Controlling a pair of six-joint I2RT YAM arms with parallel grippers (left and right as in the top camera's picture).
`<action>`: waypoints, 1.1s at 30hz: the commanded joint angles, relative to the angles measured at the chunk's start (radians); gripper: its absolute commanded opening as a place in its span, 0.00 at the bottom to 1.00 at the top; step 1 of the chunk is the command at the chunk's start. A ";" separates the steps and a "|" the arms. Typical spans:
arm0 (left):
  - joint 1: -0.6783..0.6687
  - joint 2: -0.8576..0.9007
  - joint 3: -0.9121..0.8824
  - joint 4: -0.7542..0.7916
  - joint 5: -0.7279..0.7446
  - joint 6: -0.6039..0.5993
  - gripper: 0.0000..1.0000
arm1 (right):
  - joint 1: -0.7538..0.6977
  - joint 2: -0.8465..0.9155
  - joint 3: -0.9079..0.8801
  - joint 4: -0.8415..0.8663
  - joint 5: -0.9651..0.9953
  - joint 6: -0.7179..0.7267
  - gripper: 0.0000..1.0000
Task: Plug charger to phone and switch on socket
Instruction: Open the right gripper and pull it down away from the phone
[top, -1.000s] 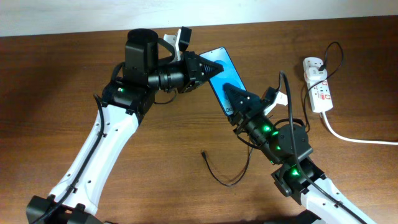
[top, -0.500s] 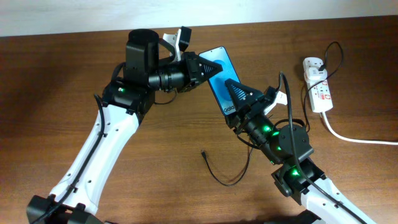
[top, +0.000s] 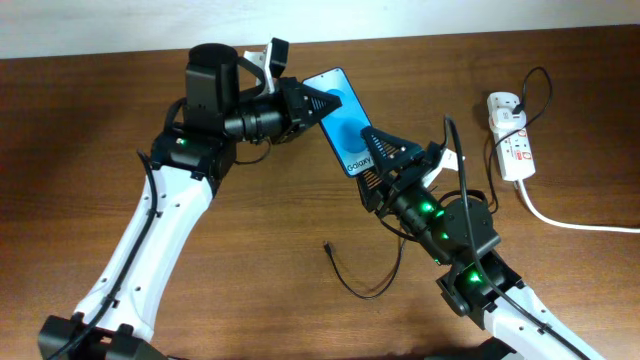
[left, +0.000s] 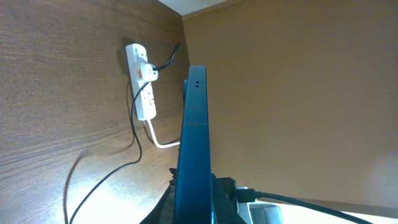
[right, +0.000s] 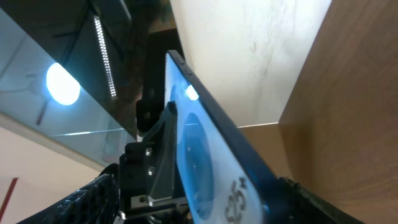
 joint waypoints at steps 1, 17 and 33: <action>0.017 -0.024 0.016 -0.004 0.034 0.018 0.00 | 0.004 -0.008 0.012 -0.024 -0.002 -0.040 0.83; 0.111 -0.024 0.016 -0.163 0.037 0.112 0.00 | -0.048 -0.023 0.012 -0.234 -0.062 -0.139 0.87; 0.173 -0.024 0.016 -0.290 0.171 0.251 0.00 | -0.095 -0.139 0.012 -0.664 -0.131 -0.497 0.79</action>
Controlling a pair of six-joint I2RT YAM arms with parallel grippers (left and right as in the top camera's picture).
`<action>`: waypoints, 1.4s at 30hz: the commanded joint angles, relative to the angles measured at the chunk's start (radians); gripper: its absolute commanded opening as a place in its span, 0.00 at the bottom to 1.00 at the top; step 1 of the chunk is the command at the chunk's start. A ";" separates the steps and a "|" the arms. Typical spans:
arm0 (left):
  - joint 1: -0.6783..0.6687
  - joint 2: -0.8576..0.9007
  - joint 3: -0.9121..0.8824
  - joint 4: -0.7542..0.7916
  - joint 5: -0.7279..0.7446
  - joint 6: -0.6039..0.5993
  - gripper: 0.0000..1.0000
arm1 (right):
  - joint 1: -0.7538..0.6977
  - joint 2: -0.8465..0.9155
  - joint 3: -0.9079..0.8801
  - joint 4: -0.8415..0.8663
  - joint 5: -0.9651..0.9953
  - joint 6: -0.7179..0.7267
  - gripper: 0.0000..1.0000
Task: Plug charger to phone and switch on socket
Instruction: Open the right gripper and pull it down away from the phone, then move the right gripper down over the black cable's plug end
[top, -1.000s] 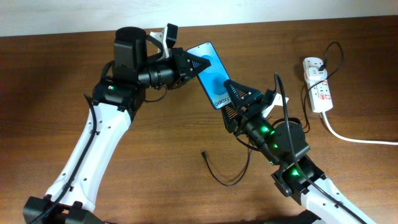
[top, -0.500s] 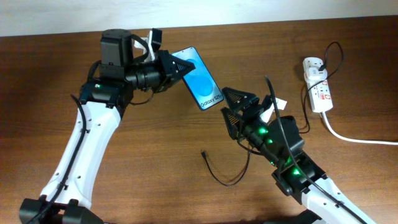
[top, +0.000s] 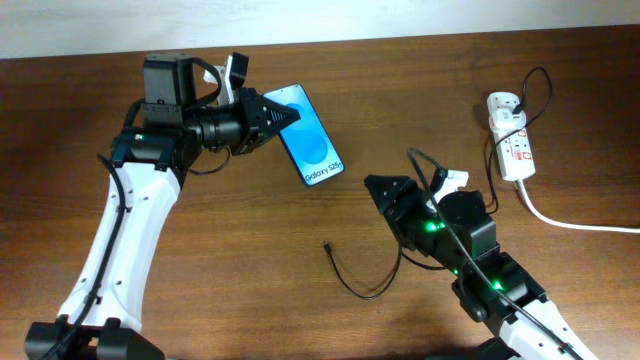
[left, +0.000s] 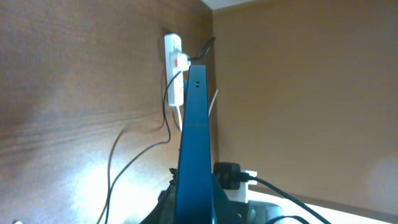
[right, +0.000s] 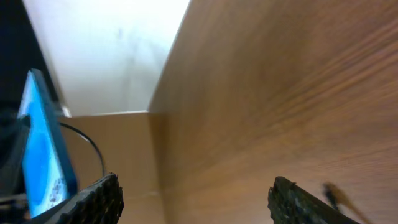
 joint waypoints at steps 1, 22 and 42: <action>0.007 -0.024 0.016 -0.026 0.064 0.072 0.00 | -0.005 -0.030 0.008 -0.063 -0.016 -0.109 0.79; 0.080 -0.007 0.016 -0.283 0.274 0.515 0.00 | -0.003 -0.036 0.008 -0.383 -0.070 -0.457 0.79; 0.091 0.230 0.016 -0.290 0.546 0.653 0.00 | -0.003 0.145 0.049 -0.444 -0.203 -0.686 0.68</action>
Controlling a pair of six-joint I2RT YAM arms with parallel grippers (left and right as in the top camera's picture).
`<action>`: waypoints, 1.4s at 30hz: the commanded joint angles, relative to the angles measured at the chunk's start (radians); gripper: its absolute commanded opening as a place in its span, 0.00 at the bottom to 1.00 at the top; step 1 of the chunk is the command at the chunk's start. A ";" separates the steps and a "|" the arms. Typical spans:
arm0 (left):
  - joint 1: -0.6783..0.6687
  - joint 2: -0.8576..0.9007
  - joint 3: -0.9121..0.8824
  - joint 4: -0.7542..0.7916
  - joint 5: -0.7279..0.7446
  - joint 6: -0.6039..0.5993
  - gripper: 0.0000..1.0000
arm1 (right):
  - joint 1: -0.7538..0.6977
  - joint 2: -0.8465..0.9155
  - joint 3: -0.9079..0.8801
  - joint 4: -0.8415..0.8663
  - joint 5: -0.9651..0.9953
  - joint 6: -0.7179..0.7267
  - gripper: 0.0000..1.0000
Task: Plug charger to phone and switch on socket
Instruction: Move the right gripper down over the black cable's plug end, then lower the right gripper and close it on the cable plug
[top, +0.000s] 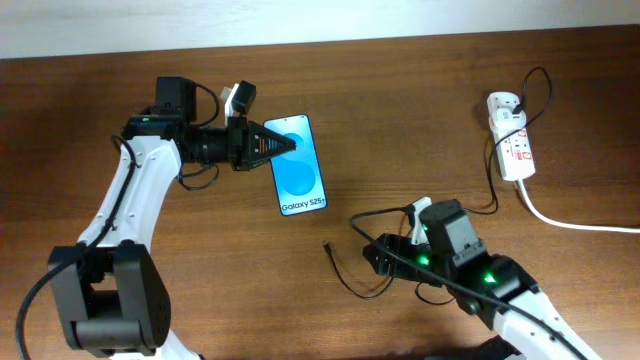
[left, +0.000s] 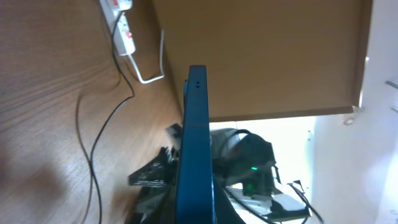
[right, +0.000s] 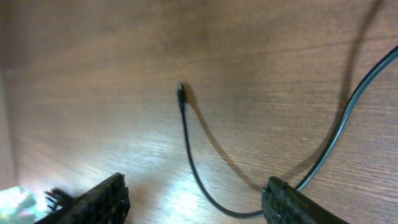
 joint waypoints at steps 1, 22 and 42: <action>0.005 -0.004 0.016 -0.001 0.056 0.024 0.00 | -0.003 0.087 0.058 -0.002 -0.045 -0.087 0.65; 0.028 -0.004 0.016 0.000 0.037 0.024 0.00 | 0.144 0.459 0.117 0.181 -0.008 -0.175 0.49; 0.307 -0.004 0.016 -0.010 0.040 0.023 0.00 | 0.188 0.461 0.117 0.311 0.022 -0.201 0.47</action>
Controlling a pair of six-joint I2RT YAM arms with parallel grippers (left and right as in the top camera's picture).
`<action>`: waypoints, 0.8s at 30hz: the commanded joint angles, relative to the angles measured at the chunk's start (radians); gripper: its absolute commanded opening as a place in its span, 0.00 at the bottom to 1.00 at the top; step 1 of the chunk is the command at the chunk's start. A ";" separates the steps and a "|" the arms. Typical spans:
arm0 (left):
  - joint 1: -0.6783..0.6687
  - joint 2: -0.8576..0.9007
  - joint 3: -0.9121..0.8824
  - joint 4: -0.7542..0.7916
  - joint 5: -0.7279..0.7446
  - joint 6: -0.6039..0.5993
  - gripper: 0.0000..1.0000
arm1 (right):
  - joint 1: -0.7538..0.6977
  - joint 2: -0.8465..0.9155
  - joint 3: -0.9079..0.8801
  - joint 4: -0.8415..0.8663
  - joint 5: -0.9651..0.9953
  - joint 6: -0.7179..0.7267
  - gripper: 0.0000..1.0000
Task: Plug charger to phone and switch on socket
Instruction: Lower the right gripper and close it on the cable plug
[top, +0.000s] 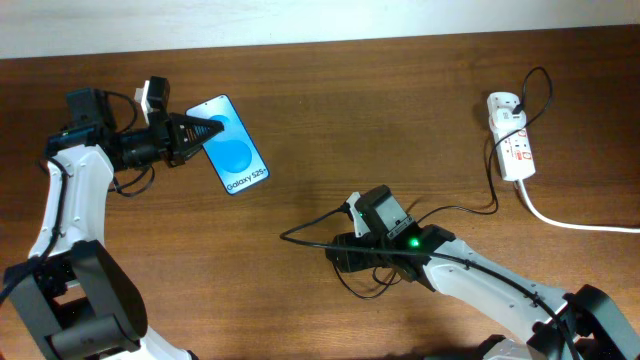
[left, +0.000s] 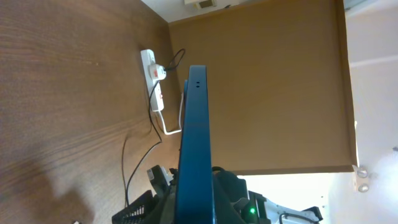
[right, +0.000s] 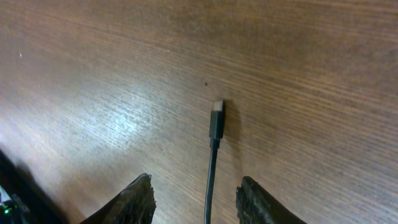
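Observation:
The phone (top: 236, 150), its blue screen lit, is held off the table at the far left, and my left gripper (top: 192, 135) is shut on its top end. In the left wrist view the phone (left: 194, 137) shows edge-on. The black charger cable's plug (right: 216, 120) lies on the wood. Its cable (right: 209, 186) runs back between the fingers of my right gripper (right: 196, 190), which stands open astride it. Overhead, the plug (top: 283, 237) points left of the right gripper (top: 338, 252). The white power strip (top: 510, 135) lies at the far right with the charger plugged in.
The strip's white lead (top: 570, 222) runs off the right edge. The black cable loops over the table (top: 330, 90) from the strip to my right arm (top: 470, 280). The power strip (left: 155, 81) also shows in the left wrist view.
My left gripper has carried the phone from mid-table to the far left. My right gripper has shifted left and now straddles the cable behind its plug, fingers closer together. The plug end lies further left.
At first both grippers held the phone up at mid-table. Then the right one had let go and drawn back while the left kept the phone. Later the right hung open over the loose cable end. Now it stands astride the cable, and the phone is at the far left.

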 joint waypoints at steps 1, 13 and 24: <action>0.003 -0.004 0.016 -0.007 0.038 0.012 0.00 | 0.009 0.004 0.015 0.019 0.024 -0.014 0.47; 0.003 -0.004 0.016 -0.021 0.037 0.012 0.00 | 0.009 0.072 0.015 0.071 0.039 -0.014 0.45; 0.003 -0.004 0.016 -0.021 0.037 0.012 0.00 | 0.009 0.171 0.015 0.119 0.015 -0.014 0.41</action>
